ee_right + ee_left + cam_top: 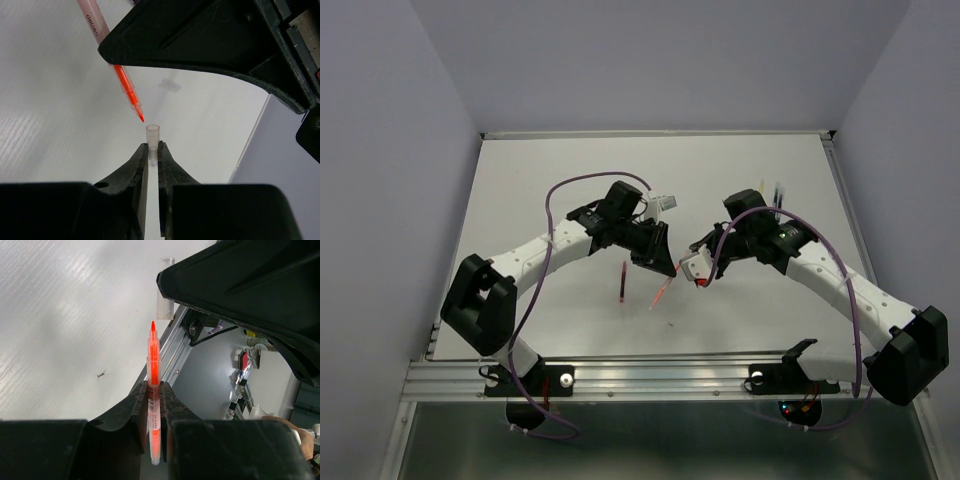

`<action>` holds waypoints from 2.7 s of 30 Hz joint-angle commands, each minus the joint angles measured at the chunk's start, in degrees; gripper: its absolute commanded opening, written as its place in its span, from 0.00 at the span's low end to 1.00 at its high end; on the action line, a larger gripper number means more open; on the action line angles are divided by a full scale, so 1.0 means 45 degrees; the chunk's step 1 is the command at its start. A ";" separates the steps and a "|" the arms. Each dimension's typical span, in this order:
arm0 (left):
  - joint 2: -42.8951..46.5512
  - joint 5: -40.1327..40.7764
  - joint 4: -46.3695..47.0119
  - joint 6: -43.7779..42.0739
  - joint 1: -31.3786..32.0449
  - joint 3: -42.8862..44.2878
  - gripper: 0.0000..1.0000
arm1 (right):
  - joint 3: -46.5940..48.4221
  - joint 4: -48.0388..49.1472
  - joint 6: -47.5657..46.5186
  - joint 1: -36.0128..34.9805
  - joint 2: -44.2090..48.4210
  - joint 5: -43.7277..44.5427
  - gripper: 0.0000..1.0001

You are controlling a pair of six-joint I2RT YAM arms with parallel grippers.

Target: Insert the pens into the pen caps

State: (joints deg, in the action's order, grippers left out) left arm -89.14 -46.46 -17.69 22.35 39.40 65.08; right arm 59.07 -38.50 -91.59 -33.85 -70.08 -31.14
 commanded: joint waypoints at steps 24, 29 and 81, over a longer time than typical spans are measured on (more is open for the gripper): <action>0.0142 -0.0262 0.0026 -0.0337 0.0054 0.0304 0.00 | 0.0116 0.0294 -0.0057 -0.0096 -0.0090 -0.0367 0.02; 0.0122 -0.0262 0.0104 -0.0259 0.0054 0.0284 0.00 | -0.0001 0.0294 -0.0213 -0.0096 -0.0031 -0.0444 0.02; -0.0405 -0.0458 -0.0170 -0.0513 0.0112 0.0909 0.00 | 0.0018 0.0314 -0.0037 -0.0096 -0.0051 -0.0190 0.02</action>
State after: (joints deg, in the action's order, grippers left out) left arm -91.31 -47.57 -18.02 21.21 39.42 66.78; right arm 59.09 -38.89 -91.90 -33.85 -72.60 -30.44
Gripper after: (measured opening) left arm 0.226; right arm 0.130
